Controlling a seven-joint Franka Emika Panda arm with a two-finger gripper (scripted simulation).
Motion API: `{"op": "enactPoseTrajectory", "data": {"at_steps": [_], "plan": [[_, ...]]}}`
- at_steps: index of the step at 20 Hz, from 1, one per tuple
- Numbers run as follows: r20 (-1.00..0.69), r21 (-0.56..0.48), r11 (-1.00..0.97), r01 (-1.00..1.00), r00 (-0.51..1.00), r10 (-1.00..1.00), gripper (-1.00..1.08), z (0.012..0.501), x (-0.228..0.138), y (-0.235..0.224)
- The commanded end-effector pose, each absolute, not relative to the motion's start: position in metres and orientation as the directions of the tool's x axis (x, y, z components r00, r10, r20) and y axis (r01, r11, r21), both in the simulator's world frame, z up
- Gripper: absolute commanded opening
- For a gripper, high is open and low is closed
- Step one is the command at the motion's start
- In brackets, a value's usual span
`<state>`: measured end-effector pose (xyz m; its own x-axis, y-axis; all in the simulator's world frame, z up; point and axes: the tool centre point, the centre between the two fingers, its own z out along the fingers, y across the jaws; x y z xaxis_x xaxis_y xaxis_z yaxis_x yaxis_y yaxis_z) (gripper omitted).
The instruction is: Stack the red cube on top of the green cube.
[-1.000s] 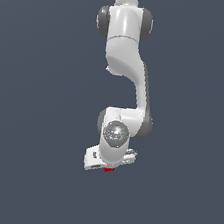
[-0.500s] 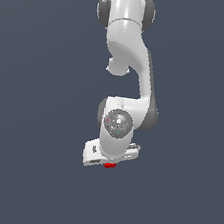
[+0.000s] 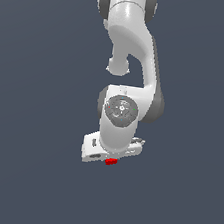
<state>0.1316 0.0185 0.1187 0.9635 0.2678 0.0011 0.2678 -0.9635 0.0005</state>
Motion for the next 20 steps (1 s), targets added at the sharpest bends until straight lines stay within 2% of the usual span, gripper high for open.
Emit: {"op": "enactPoseTrajectory", "data": {"at_steps": [1,11,20], "plan": [[0.0,0.0,-0.963,0.268,0.963,0.268,-1.0,0.12,0.132,0.019],[0.001,0.0,-0.964,0.268,0.964,0.268,-1.0,0.116,0.126,0.02],[0.001,0.0,-0.964,0.268,0.964,0.268,-1.0,0.101,0.101,0.029]]}}
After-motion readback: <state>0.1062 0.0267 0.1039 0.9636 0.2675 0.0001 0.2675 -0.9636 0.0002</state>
